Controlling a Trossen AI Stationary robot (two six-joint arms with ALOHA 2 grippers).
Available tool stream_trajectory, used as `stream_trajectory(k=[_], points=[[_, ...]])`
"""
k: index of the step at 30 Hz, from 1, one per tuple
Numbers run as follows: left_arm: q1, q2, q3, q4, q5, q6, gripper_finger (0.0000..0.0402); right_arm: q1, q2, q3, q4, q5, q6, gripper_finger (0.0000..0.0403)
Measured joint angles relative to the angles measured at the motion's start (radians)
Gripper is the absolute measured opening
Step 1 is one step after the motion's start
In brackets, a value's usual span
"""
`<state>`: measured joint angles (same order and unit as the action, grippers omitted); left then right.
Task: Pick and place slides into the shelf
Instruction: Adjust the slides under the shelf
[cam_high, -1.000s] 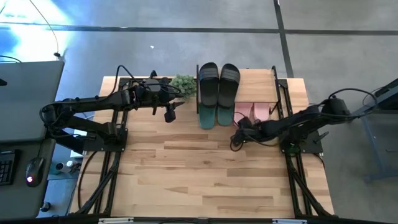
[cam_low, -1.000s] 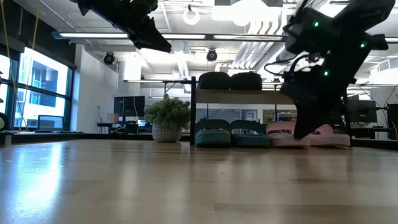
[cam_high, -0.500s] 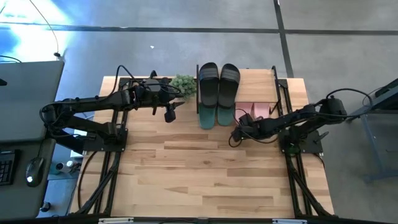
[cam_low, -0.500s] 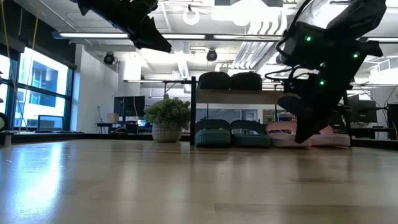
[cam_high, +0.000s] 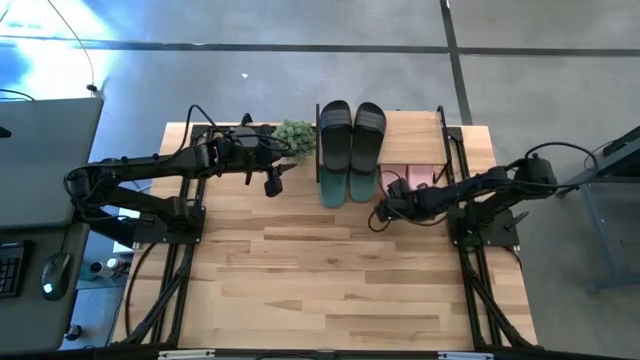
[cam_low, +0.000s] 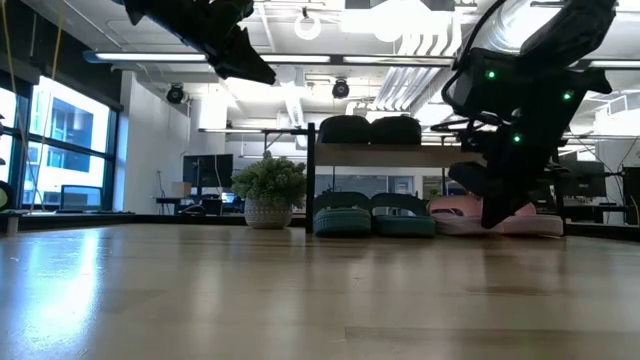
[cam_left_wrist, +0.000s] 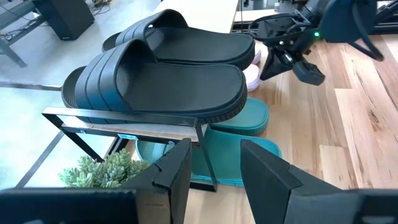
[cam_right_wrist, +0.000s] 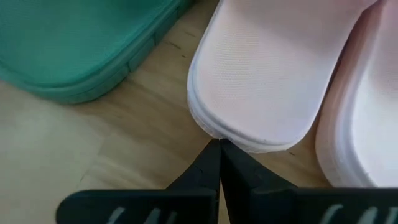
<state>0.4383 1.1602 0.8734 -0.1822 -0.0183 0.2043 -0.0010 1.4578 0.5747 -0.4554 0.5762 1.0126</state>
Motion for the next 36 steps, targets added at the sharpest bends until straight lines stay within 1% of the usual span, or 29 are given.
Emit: stream_trajectory(k=[6, 17, 23, 36], points=[[0.000, 0.000, 0.000, 0.000, 0.000, 0.000, 0.0122, -0.031, 0.000, 0.000, 0.002, -0.011, -0.019, 0.0000], [0.000, 0.000, 0.000, 0.000, 0.000, 0.000, 0.0122, -0.031, 0.000, 0.000, 0.004, -0.012, -0.027, 0.0000], [0.000, 0.000, 0.000, 0.000, 0.000, 0.000, 0.0122, -0.002, 0.000, 0.000, 0.005, 0.004, -0.018, 0.0000], [0.000, 0.000, 0.000, 0.000, 0.000, 0.000, 0.0122, 0.091, 0.000, 0.000, 0.017, -0.014, 0.034, 0.0000]])
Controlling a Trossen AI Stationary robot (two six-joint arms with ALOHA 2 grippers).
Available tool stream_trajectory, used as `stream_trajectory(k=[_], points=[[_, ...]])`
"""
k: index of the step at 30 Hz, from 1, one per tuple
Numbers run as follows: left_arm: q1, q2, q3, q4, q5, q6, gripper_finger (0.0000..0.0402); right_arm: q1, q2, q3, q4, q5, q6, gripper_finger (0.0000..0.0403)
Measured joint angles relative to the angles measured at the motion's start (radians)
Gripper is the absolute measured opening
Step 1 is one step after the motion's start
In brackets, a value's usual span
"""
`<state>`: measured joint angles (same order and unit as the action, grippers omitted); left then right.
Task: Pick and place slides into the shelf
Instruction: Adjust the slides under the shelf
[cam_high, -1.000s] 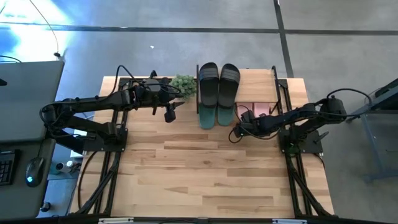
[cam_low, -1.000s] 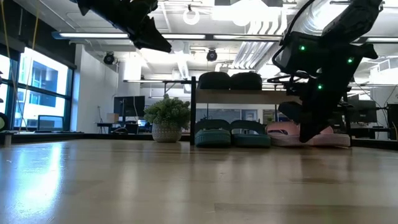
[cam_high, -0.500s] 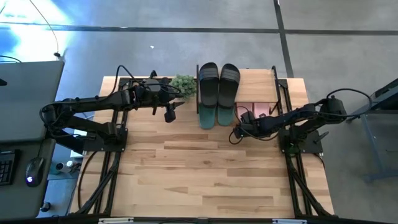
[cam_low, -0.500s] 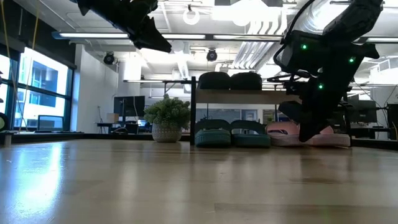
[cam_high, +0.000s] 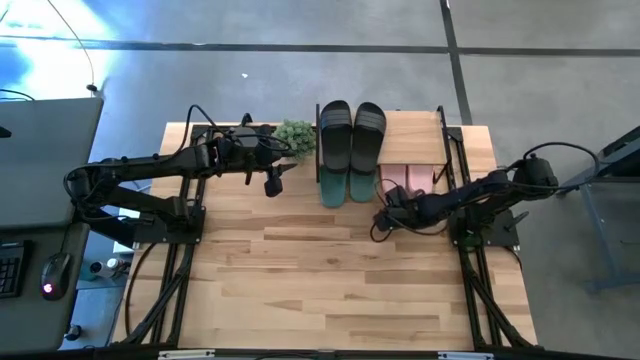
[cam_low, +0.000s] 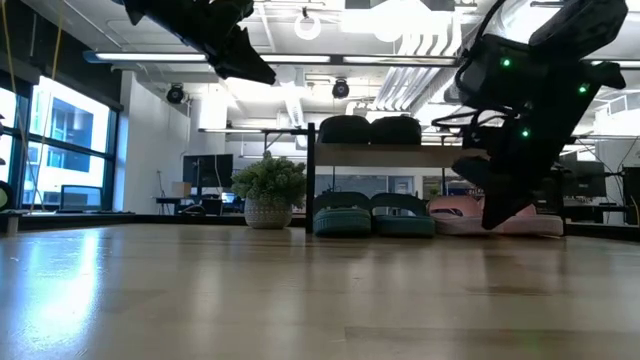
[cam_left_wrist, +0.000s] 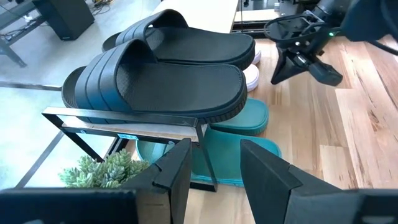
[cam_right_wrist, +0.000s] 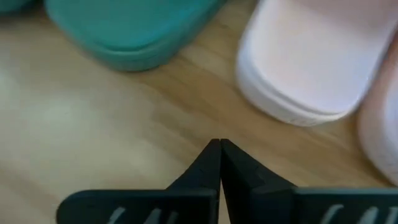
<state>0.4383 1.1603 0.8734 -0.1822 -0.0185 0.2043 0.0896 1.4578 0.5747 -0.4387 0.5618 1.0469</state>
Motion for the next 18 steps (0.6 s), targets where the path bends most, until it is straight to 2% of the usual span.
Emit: stream_trajectory(k=[3, 10, 18], points=[[0.000, 0.000, 0.000, 0.000, 0.000, 0.000, 0.0122, 0.022, 0.000, 0.000, 0.060, -0.018, -0.034, 0.0000], [0.000, 0.000, 0.000, 0.000, 0.000, 0.000, 0.0122, 0.036, 0.000, 0.000, 0.347, -0.073, -0.177, 0.0000], [0.000, 0.000, 0.000, 0.000, 0.000, 0.000, 0.0122, 0.008, 0.030, 0.000, 0.369, -0.067, -0.200, 0.0000]])
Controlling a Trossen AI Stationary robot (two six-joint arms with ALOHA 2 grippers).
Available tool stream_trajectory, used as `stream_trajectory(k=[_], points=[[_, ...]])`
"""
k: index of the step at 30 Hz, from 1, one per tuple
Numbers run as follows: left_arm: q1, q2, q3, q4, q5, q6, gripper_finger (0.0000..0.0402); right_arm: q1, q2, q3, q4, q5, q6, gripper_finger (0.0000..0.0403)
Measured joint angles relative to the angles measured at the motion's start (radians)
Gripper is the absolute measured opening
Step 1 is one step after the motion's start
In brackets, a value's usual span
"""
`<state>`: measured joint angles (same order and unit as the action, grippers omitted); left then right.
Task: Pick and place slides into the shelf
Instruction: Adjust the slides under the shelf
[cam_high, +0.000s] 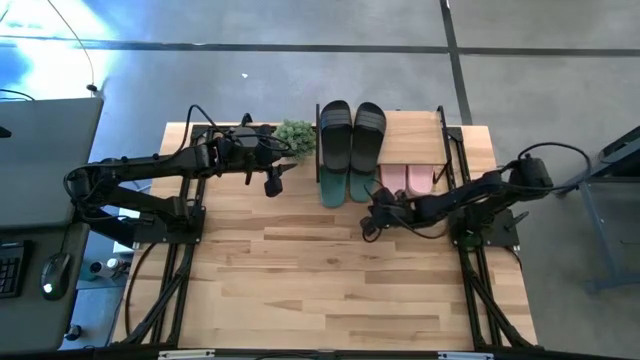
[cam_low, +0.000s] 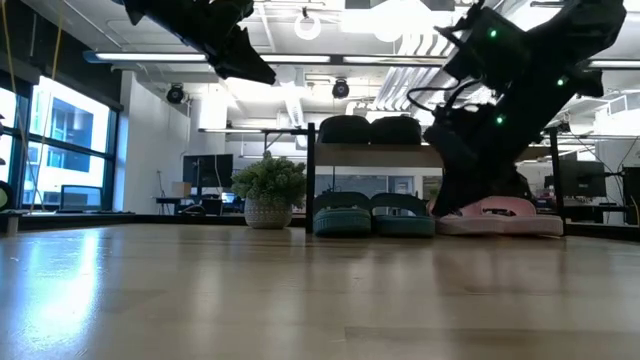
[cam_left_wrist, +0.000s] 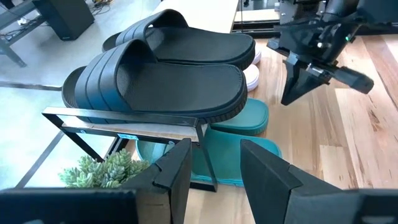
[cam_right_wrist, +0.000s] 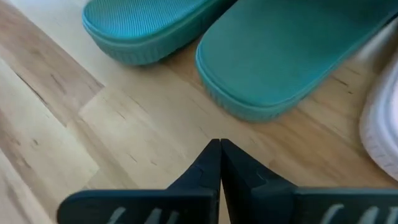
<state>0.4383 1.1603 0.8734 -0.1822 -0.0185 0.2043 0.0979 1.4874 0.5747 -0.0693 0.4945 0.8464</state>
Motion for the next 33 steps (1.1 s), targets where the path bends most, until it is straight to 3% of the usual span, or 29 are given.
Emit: stream_trajectory(k=[12, 18, 33], points=[[0.000, 0.000, 0.000, 0.000, 0.000, 0.000, 0.0122, -0.007, 0.148, 0.000, 0.118, 0.064, -0.043, 0.0000], [0.000, 0.000, 0.000, 0.000, 0.000, 0.000, 0.0122, -0.008, 0.155, 0.000, 0.120, 0.150, -0.038, 0.0000], [0.000, 0.000, 0.000, 0.000, 0.000, 0.000, 0.0122, -0.082, 0.155, 0.000, 0.119, 0.141, -0.043, 0.0000]])
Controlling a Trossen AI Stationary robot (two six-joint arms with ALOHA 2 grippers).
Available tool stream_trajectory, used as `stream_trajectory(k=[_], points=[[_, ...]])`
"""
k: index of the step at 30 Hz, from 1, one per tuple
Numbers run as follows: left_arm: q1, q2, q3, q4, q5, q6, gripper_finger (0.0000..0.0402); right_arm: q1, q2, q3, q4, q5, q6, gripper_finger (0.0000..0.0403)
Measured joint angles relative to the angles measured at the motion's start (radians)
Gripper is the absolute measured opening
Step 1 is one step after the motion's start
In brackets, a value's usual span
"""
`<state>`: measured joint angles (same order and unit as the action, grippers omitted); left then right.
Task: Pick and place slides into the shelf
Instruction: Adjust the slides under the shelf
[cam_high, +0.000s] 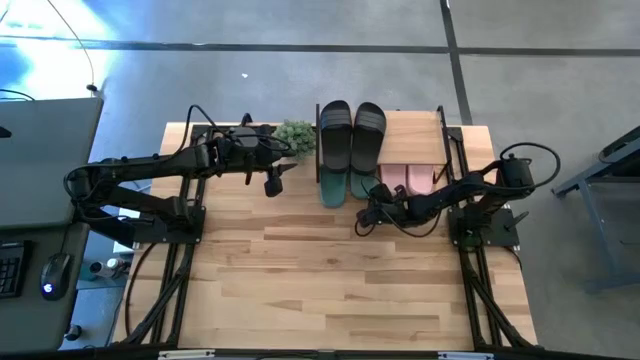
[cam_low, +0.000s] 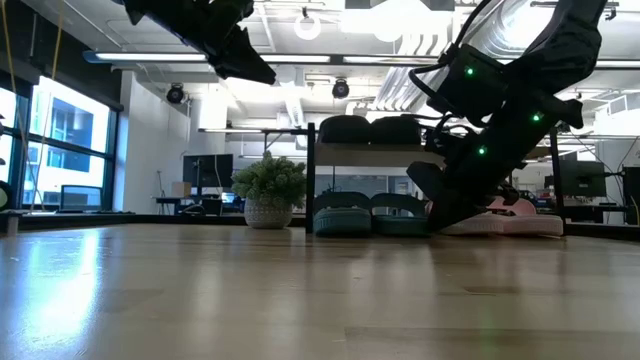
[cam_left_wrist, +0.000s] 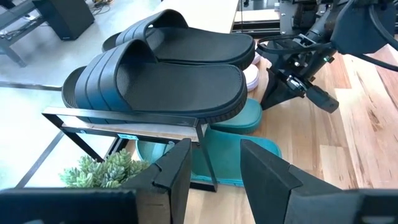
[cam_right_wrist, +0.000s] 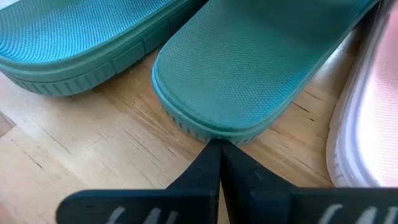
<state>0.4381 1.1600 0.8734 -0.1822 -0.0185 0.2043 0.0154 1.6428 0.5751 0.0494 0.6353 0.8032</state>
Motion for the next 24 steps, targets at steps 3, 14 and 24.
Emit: stream_trajectory(k=[3, 14, 24], points=[[0.000, 0.000, 0.000, 0.000, 0.000, 0.000, 0.0122, 0.000, 0.000, 0.000, 0.000, 0.005, 0.001, 0.0000], [0.000, 0.000, 0.000, 0.000, 0.000, 0.000, 0.0122, 0.028, 0.000, 0.000, -0.001, 0.019, -0.010, 0.0000], [0.000, 0.000, 0.000, 0.000, 0.000, 0.000, 0.0122, 0.091, -0.026, 0.000, -0.001, 0.009, -0.014, 0.0000]])
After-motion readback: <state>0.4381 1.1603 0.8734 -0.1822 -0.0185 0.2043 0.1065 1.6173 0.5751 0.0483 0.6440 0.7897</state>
